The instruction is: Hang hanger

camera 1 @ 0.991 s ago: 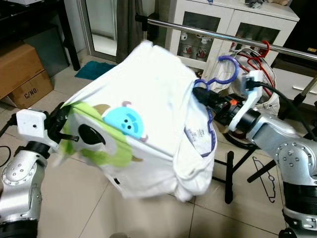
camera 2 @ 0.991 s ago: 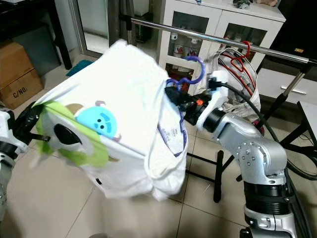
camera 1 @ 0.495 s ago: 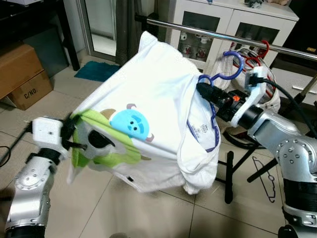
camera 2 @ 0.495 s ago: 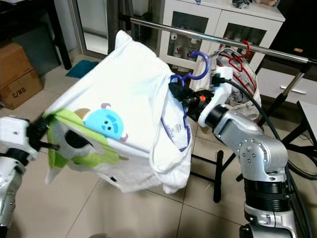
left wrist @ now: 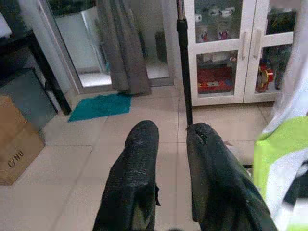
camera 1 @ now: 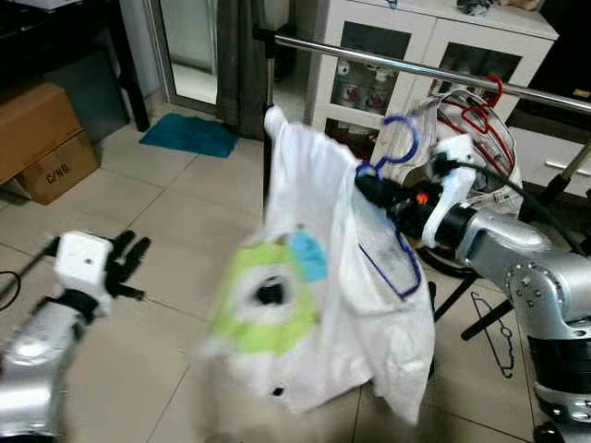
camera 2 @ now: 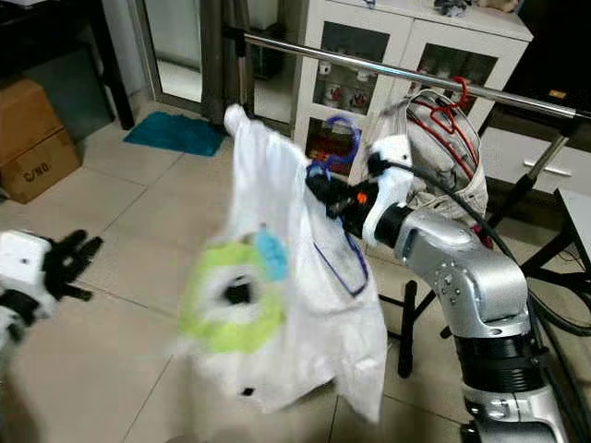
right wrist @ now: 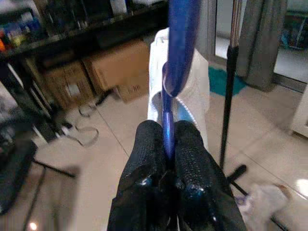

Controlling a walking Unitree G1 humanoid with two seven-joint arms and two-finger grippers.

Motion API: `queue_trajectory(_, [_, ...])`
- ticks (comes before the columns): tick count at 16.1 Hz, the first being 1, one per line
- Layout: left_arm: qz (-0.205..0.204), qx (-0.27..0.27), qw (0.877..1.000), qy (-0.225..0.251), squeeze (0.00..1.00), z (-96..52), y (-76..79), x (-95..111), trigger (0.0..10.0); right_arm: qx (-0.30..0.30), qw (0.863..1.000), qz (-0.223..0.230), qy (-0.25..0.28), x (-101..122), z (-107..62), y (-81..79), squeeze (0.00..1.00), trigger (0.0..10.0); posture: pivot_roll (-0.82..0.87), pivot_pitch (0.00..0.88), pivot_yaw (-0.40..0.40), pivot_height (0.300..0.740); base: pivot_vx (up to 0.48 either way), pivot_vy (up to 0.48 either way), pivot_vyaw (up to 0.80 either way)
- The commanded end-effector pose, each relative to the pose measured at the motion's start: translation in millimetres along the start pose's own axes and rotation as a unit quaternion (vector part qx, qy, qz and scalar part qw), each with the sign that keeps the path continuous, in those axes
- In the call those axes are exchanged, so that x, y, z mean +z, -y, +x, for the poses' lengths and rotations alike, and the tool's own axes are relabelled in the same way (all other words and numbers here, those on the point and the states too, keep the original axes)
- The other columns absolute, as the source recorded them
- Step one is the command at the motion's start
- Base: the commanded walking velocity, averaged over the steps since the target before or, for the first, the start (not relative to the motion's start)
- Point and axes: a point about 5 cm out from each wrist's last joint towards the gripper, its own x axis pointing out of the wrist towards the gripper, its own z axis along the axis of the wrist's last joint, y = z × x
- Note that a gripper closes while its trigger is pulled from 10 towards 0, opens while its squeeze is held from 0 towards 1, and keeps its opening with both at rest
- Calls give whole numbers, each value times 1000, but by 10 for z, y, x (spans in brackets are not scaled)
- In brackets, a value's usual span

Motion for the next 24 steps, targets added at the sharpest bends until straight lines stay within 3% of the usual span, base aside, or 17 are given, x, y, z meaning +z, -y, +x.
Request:
queue_trajectory(1, [1,-16,1000,9,1000,-2,-3,70,10000,5,999,-31,6,82,-3,3,0,10000,118,0,-59,740,0,0,0])
queue_trajectory(3, [-15,-36,998,41,1000,23,-72,221,10000,45,998,-43,6,97,-19,-48,0,10000,123,0,-65,740,0,0,0])
queue_trajectory(5, [-28,-135,988,70,1000,85,-68,463,10000,121,990,-65,21,192,-107,-114,0,10000,120,0,-65,740,0,0,0])
queue_trajectory(8, [-8,-241,968,65,1000,152,-33,672,10000,185,977,-106,8,235,-191,-162,0,10000,116,0,-62,740,0,0,0])
queue_trajectory(10, [15,-271,960,63,1000,243,-39,765,10000,222,968,-119,7,272,-241,-205,0,10000,113,0,-63,740,0,0,0])
queue_trajectory(11, [12,-289,955,71,0,282,-23,823,10000,241,963,-121,8,281,-267,-230,0,10000,110,0,-62,740,0,0,0])
queue_trajectory(15, [0,-332,940,76,0,395,37,906,10000,269,954,-129,11,283,-307,-290,0,10000,103,0,-55,740,0,0,0])
queue_trajectory(16, [-12,-339,937,80,0,413,56,907,4275,272,954,-129,12,280,-309,-304,0,10000,101,0,-49,740,0,0,0])
queue_trajectory(17, [-23,-342,936,87,0,418,67,914,0,274,953,-129,13,275,-313,-317,0,10000,100,0,-48,740,0,0,0])
queue_trajectory(24, [-51,-326,940,90,0,330,54,848,0,276,953,-128,13,257,-307,-316,0,10000,112,0,-53,740,0,0,0])
